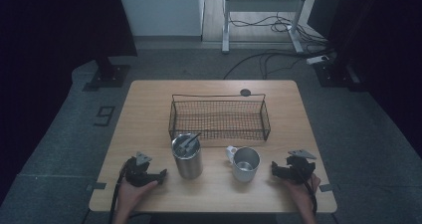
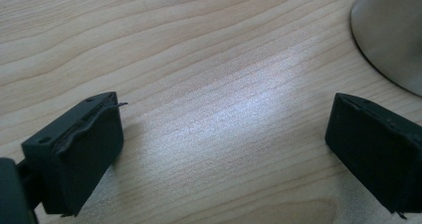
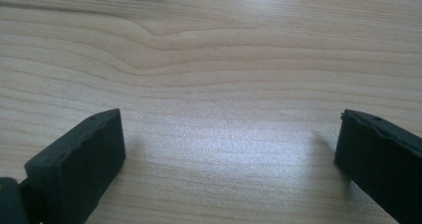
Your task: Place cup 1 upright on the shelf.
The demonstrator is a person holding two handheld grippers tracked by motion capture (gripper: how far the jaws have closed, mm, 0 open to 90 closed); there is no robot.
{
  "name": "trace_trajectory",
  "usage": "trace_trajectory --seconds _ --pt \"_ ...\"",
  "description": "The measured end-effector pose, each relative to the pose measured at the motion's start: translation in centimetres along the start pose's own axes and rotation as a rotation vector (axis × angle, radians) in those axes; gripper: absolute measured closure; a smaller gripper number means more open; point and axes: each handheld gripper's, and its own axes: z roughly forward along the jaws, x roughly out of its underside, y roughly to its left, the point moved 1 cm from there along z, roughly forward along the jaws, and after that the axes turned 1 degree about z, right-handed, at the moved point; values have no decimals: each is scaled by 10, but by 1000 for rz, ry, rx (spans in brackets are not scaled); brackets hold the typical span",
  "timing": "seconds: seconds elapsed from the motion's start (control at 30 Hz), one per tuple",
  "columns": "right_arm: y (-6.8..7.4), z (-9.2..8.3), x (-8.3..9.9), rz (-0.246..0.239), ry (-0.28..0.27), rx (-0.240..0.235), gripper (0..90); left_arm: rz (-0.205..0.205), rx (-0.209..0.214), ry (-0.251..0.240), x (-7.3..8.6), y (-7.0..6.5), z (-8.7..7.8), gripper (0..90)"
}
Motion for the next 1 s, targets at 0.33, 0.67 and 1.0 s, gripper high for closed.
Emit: trace_trajectory --seconds 0.33,0.67,1.0 --pt "-4 -7 6 6 -2 3 0 -19 -26 -3 -5 -9 1 33" --pt "-5 -9 9 8 -8 7 14 -23 14 -77 -13 -22 -12 50" --pt "-8 -10 9 1 -9 -2 22 -29 21 -113 -15 -35 -30 55"
